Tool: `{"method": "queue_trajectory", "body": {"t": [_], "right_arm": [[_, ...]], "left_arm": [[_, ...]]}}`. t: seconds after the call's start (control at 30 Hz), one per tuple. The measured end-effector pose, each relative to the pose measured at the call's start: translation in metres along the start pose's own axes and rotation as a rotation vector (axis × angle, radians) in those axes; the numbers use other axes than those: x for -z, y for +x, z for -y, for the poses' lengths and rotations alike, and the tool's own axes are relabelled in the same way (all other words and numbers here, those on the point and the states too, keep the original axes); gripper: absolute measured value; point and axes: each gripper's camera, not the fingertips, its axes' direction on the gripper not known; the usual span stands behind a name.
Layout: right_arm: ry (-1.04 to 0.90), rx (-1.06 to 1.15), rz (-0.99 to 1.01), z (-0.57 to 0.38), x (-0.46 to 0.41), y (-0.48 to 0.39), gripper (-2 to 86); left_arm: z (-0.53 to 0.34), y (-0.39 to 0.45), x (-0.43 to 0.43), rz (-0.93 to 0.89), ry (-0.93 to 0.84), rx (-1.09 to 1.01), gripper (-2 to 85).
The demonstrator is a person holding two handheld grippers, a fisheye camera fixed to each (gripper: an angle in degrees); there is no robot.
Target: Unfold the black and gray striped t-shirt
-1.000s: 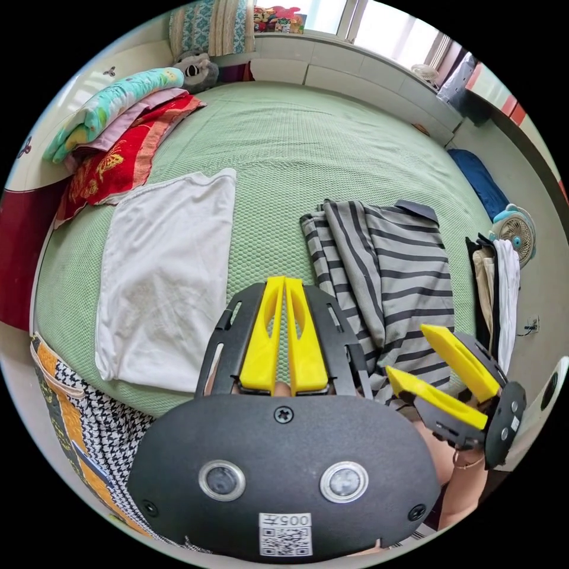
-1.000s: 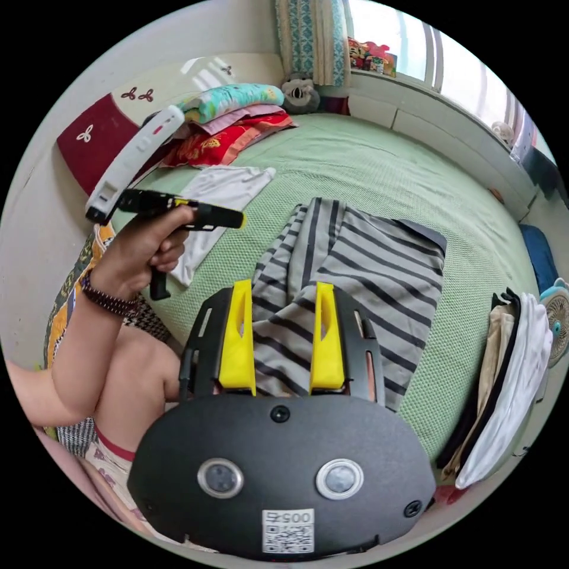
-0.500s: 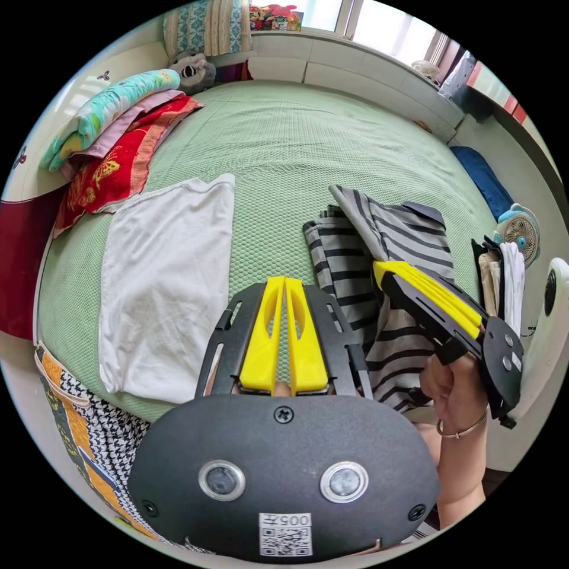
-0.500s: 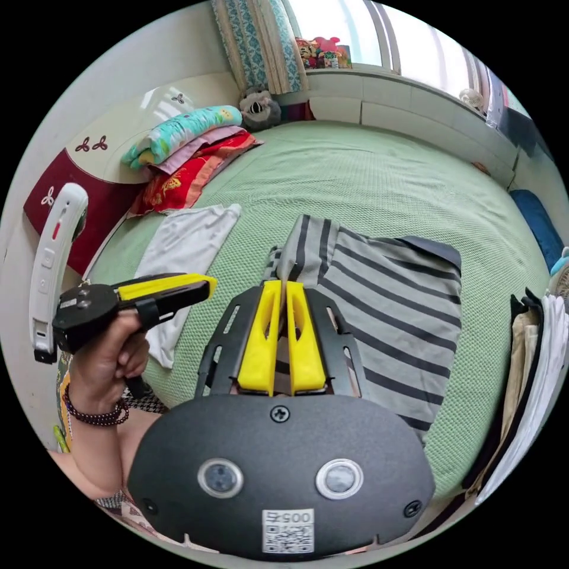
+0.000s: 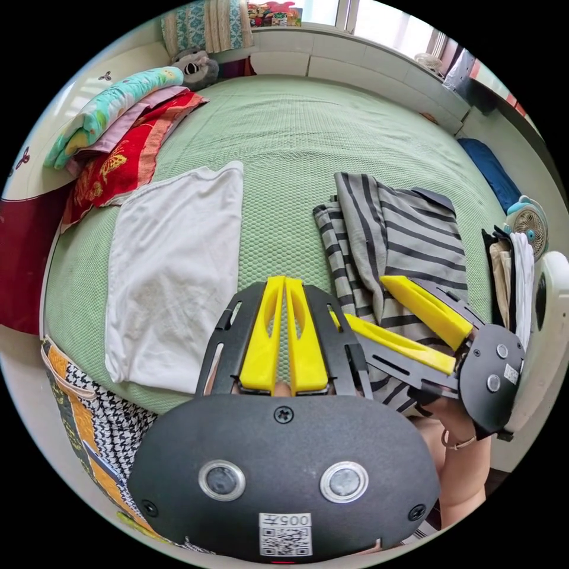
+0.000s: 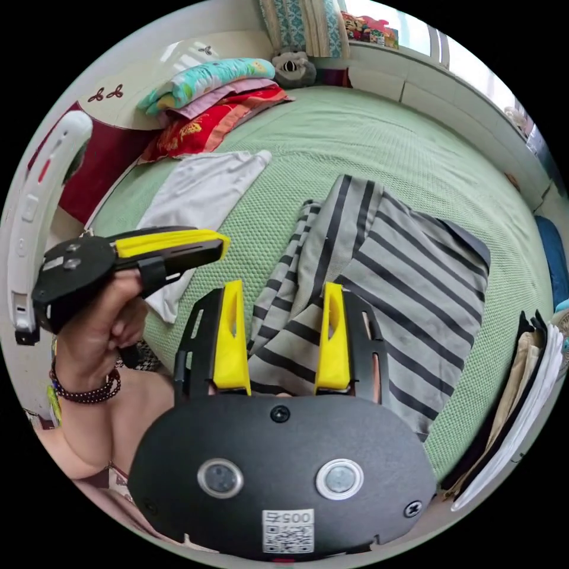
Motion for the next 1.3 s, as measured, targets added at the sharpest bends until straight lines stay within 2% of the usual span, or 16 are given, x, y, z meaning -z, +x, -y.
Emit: {"method": "queue_trajectory", "body": {"t": [0.07, 0.17, 0.27, 0.37, 0.73, 0.83, 0.93, 0.97, 1.1, 1.23, 1.3], "right_arm": [[-0.03, 0.012, -0.046, -0.002, -0.013, -0.001, 13.7], [-0.035, -0.022, -0.145, -0.004, -0.013, 0.009, 4.6], [0.02, -0.08, -0.035, -0.013, 0.007, 0.036, -0.4], [0.058, -0.117, 0.029, -0.023, 0.024, 0.06, -1.3], [0.163, -0.239, 0.13, -0.056, 0.061, 0.119, -0.2], [0.136, -0.222, 0.154, -0.058, 0.05, 0.121, 3.3], [0.118, -0.233, 0.17, -0.059, 0.042, 0.125, 9.7], [0.118, -0.238, 0.181, -0.059, 0.042, 0.127, 12.8], [0.104, -0.186, 0.132, -0.056, 0.041, 0.123, 14.7], [0.013, -0.123, 0.115, -0.049, 0.022, 0.115, 14.6], [-0.018, -0.122, 0.083, -0.047, 0.01, 0.114, 11.3]], "left_arm": [[-0.001, 0.001, -0.005, 0.005, -0.006, -0.007, -0.7], [-0.001, 0.001, -0.011, 0.009, -0.019, -0.012, -0.6], [0.001, 0.002, -0.014, 0.009, -0.02, -0.021, -0.6], [0.004, 0.003, -0.016, 0.001, -0.015, -0.029, -0.6], [0.009, 0.056, -0.035, -0.203, -0.033, -0.227, -0.5], [0.008, 0.076, -0.042, -0.247, -0.054, -0.273, -0.6], [0.008, 0.082, -0.053, -0.407, -0.117, -0.25, -0.6], [0.008, 0.085, -0.052, -0.38, -0.107, -0.26, -0.6], [0.003, 0.096, -0.046, -0.342, -0.075, -0.29, -0.6], [-0.002, 0.098, -0.042, -0.359, -0.059, -0.312, -0.7], [-0.003, 0.099, -0.04, -0.399, -0.055, -0.335, -0.6]]}}
